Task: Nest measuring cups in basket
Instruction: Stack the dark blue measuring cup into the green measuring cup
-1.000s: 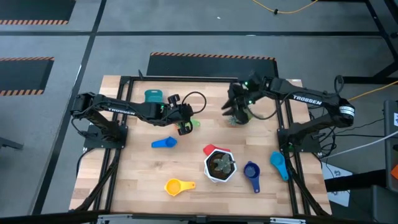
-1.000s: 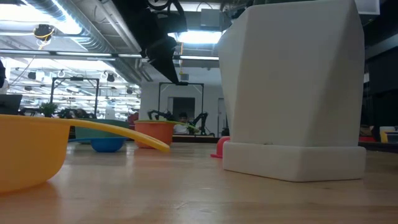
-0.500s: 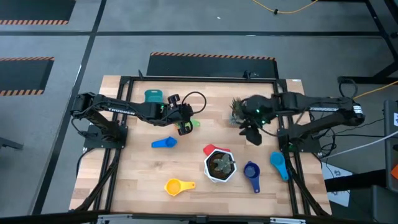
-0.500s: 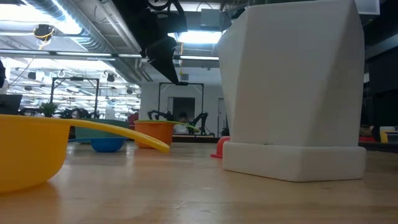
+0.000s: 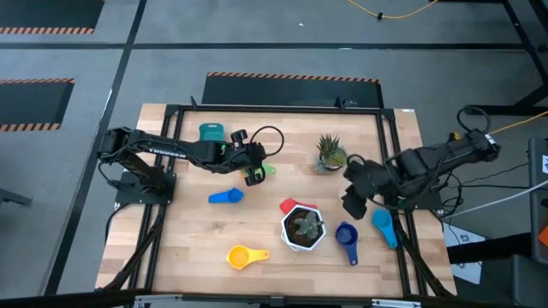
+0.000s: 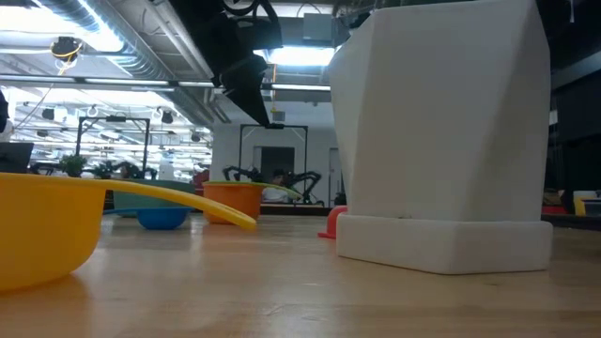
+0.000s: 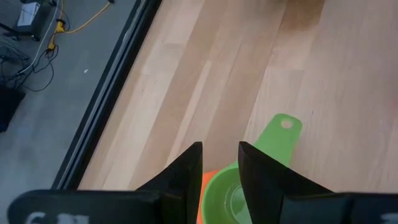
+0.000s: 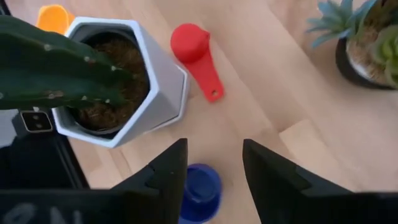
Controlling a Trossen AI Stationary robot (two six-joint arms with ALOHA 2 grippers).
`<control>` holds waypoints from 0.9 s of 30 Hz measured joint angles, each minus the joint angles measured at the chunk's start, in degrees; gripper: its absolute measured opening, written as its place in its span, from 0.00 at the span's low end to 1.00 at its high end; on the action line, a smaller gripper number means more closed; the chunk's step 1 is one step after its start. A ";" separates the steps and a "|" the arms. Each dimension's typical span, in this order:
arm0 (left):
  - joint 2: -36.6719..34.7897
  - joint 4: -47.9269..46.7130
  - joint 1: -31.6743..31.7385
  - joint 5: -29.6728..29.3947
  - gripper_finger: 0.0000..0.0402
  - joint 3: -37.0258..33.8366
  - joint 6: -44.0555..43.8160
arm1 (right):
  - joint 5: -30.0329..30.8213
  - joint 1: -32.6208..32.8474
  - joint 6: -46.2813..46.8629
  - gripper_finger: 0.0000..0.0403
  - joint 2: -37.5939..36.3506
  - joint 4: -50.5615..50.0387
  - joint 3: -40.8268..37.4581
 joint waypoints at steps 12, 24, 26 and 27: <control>0.00 0.00 -0.02 1.45 0.24 0.00 -0.03 | 3.74 13.91 18.35 0.40 8.53 0.08 0.00; 0.00 0.00 0.00 1.53 0.24 0.00 -0.03 | 2.40 17.00 22.64 0.40 16.52 -5.37 0.00; 0.00 -0.02 0.00 1.53 0.24 0.00 -0.04 | 2.38 17.00 22.66 0.40 17.10 -6.24 0.00; -0.01 0.00 0.00 1.53 0.24 0.00 -0.03 | 2.38 17.00 22.66 0.40 17.31 -6.40 0.00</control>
